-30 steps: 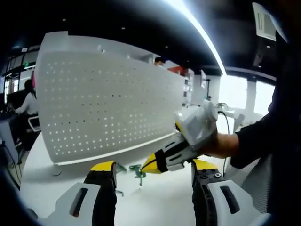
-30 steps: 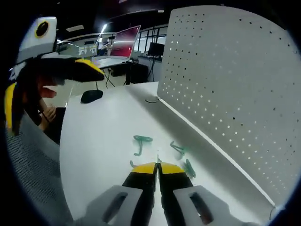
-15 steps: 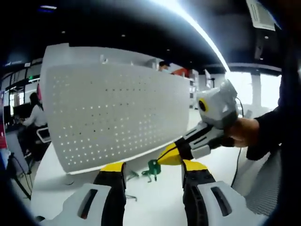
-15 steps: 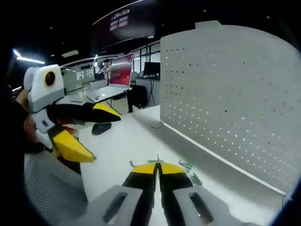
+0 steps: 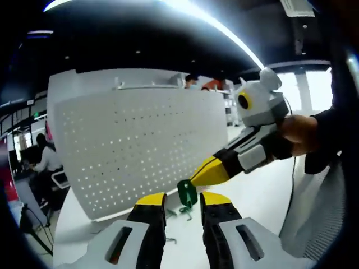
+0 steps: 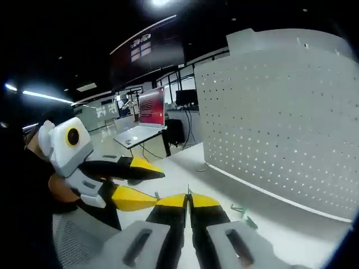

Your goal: Insert the hook assembly into the mounting plate slot until the hook locks in place.

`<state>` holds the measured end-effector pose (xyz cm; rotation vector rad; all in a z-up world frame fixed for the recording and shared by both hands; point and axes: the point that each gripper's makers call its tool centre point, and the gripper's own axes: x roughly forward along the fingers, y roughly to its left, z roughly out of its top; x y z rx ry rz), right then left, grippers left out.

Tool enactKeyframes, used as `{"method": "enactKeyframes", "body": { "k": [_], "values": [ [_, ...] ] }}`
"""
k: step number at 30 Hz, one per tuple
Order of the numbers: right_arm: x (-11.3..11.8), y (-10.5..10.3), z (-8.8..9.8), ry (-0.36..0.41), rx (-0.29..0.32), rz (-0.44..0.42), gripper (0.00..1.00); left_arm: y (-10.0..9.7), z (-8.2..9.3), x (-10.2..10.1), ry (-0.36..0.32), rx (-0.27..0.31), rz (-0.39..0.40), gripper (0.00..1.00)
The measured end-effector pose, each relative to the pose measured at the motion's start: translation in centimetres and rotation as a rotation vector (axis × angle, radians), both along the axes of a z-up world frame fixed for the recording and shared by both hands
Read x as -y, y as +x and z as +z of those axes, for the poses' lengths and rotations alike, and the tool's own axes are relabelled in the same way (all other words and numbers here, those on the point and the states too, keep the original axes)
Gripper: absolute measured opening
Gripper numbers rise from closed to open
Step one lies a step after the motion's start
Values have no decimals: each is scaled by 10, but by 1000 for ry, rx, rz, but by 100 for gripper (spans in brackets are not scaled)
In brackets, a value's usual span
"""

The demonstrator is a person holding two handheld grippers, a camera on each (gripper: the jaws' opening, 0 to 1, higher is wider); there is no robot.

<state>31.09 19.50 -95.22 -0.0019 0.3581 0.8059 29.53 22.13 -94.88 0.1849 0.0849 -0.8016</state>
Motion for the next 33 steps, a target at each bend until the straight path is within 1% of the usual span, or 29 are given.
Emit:
{"method": "enactKeyframes", "body": {
  "k": [4, 8, 10, 12, 16, 26, 33],
  "values": [
    [-4, -3, 8, 26, -1, 8, 0, -1, 4, -2, -2, 16, 4, 15],
    [-9, -7, 14, 58, -9, 18, 0, 0, 5, -3, -6, 15, 12, 16],
    [-12, -8, 17, 68, -9, 25, 0, -2, 11, -3, -25, 36, 11, 15],
    [-14, -10, 19, 71, -8, 29, 0, -2, 15, -4, -18, 61, 16, 13],
    [-17, -11, 22, 78, -6, 35, 0, -1, 14, -4, -17, 59, 17, 12],
    [-23, -14, 27, 114, -21, 44, 0, -1, 18, -6, -34, 73, 22, 8],
    [-25, -15, 28, 116, -23, 48, 0, -1, 19, -6, -41, 78, 15, 4]
  ]
}}
